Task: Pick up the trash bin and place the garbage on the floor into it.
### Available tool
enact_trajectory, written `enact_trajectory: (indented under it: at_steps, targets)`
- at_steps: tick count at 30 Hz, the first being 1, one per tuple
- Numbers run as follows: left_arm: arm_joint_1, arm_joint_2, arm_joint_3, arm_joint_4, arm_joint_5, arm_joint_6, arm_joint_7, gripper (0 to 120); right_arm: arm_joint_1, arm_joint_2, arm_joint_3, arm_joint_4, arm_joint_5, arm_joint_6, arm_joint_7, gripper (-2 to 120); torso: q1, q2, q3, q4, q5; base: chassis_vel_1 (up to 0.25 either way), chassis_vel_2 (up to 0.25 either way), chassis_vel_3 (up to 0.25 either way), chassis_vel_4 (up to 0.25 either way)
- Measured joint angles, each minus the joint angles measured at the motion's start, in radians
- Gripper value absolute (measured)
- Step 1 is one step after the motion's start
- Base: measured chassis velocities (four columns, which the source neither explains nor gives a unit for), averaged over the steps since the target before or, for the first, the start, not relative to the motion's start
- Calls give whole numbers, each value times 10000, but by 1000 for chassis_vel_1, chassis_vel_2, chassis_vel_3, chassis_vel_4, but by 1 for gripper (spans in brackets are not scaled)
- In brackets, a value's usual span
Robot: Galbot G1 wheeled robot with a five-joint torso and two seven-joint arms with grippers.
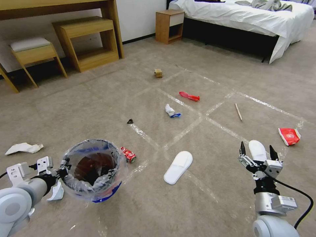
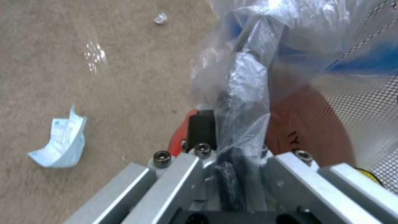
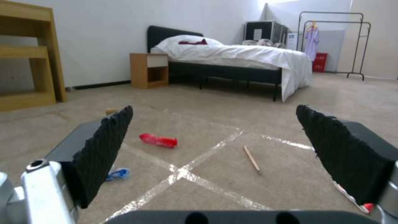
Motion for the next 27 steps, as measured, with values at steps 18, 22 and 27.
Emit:
enact_trajectory:
  at_steps: [18,22,27]
  targets:
    - [-43,13,37,69,10,-4,12,0,33,21,-20,-103,-41,6,12,100,-1,0,-2,1,-1,-17,18,14,-15]
    - [-36,-9,42,64,30,-6,12,0,56,17,-20,-146,-48,41,30,100,0,0,-2,1,-1,-69,65,75,-65]
    - [11,-35,44,47,64,-11,13,0,122,21,-78,-222,-48,69,50,100,0,0,-1,1,0,-52,52,46,-43]
